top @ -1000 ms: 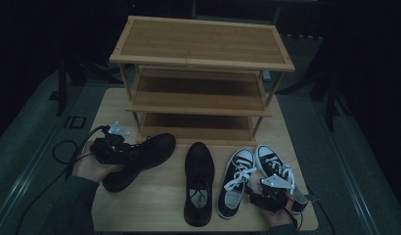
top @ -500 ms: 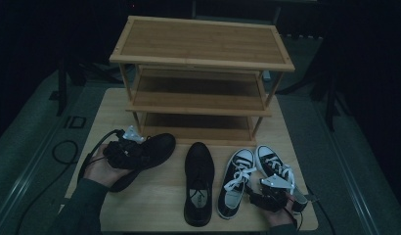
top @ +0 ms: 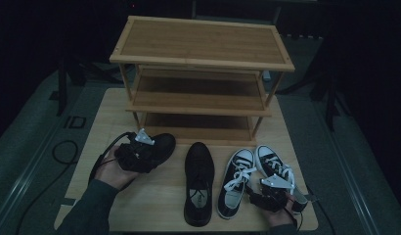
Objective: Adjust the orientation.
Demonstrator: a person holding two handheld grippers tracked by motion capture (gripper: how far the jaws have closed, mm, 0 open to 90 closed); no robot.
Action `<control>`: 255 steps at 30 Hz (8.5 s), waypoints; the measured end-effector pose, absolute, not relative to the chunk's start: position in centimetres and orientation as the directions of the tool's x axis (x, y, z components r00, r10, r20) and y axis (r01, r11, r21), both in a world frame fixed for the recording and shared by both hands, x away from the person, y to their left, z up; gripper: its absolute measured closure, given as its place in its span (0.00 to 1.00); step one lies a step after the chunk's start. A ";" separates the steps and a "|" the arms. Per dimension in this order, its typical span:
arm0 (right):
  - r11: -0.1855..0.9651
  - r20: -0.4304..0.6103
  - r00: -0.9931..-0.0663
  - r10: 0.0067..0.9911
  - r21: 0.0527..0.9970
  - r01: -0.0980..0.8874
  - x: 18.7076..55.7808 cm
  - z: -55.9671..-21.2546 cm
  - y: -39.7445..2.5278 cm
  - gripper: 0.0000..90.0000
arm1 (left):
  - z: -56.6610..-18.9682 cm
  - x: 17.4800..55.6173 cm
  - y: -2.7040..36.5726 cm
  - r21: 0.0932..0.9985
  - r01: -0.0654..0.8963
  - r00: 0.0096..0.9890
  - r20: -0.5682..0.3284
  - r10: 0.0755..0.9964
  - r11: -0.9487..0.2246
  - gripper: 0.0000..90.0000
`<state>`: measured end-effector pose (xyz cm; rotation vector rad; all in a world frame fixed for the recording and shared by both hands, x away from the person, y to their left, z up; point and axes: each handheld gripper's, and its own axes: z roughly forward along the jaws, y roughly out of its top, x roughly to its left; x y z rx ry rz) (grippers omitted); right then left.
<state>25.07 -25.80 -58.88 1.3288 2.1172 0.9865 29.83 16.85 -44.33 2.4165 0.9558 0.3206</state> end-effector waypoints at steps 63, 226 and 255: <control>0.281 0.000 -0.437 0.900 0.766 0.578 25.1 -58.9 -25.8 0.39 | -44.6 29.1 11.5 0.540 0.509 0.812 -0.041 0.583 -0.671 0.51; 0.281 0.000 -0.437 0.900 0.766 0.578 25.1 -58.9 -25.8 0.39 | -48.9 30.3 21.4 0.405 0.663 0.687 0.005 0.726 -0.630 0.80; 0.280 0.001 -0.436 0.900 0.766 0.579 25.1 -58.9 -25.8 0.39 | -47.8 30.3 20.5 0.436 0.640 0.689 0.038 0.724 -0.633 0.96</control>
